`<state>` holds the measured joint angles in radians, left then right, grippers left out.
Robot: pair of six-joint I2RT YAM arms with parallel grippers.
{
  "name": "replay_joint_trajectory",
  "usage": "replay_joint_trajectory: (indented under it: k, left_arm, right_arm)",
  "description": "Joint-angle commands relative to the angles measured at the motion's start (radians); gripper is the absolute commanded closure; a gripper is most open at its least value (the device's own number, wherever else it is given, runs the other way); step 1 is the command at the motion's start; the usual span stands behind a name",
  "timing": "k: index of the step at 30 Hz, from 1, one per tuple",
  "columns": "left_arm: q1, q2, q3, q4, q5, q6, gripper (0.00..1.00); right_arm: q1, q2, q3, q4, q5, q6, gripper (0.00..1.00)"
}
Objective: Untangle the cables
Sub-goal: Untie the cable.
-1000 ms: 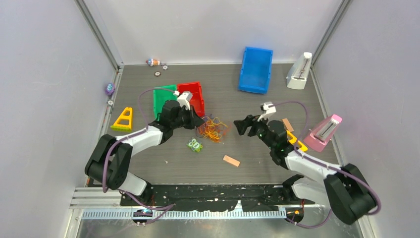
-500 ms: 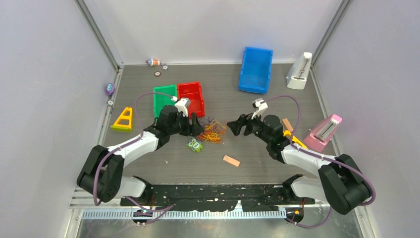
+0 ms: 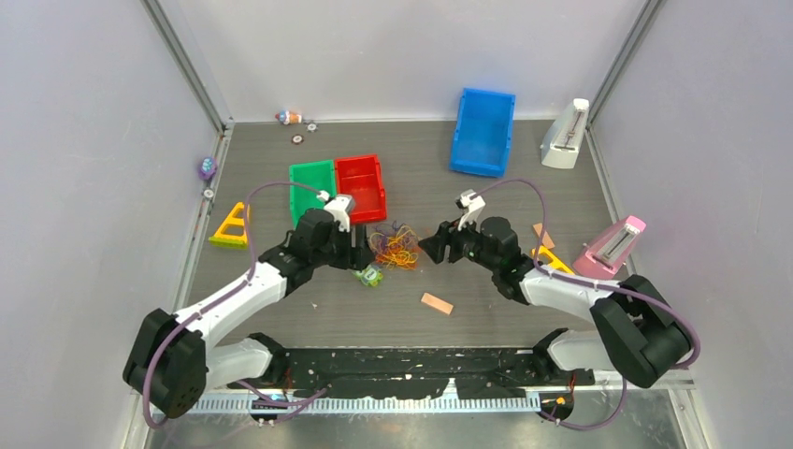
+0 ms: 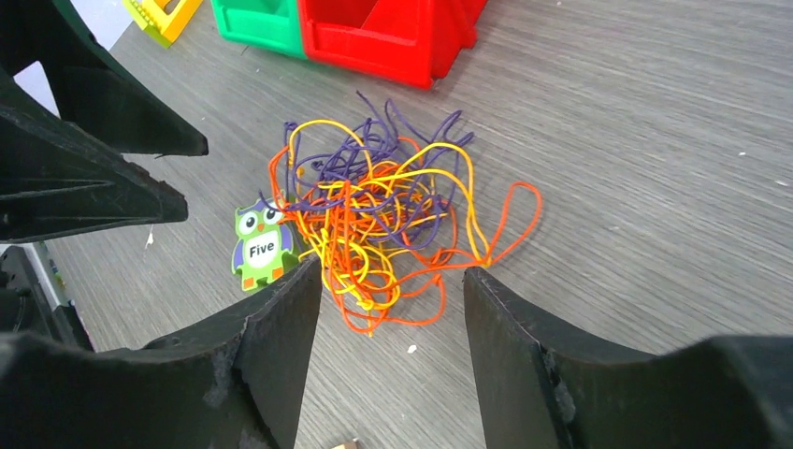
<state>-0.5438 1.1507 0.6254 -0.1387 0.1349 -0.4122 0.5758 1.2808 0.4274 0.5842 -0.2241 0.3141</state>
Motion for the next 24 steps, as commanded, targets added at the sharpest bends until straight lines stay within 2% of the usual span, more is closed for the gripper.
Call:
replay_joint_trajectory:
  k: [1, 3, 5, 8, 11, 17, 24]
  left_arm:
    - [-0.021, -0.001, -0.007, -0.008, -0.022, -0.022, 0.35]
    - [-0.052, 0.043, 0.029, -0.008, -0.048, -0.009, 0.35]
    - [-0.112, 0.116, 0.129, -0.065, -0.106, 0.048, 0.35]
    - [-0.198, 0.218, 0.283, -0.192, -0.287, 0.160, 0.35]
    - [-0.245, 0.299, 0.408, -0.281, -0.394, 0.272, 0.35]
    - [-0.247, 0.437, 0.550, -0.351, -0.393, 0.403, 0.33]
    - [-0.245, 0.610, 0.624, -0.369, -0.309, 0.376, 0.31]
  right_arm:
    - [0.027, 0.032, 0.069, 0.004, -0.012, -0.011, 0.38]
    - [0.030, 0.053, 0.085, -0.012, 0.000, -0.001, 0.38]
    - [0.030, 0.063, 0.093, -0.026, 0.024, 0.007, 0.38]
    - [0.030, 0.036, 0.086, -0.071, 0.153, 0.020, 0.46]
    - [0.030, -0.031, 0.042, -0.070, 0.276, 0.037, 0.49]
    - [0.030, -0.176, -0.058, -0.040, 0.444, 0.054, 0.47]
    - [0.029, -0.293, -0.130, -0.026, 0.562, 0.065, 0.42]
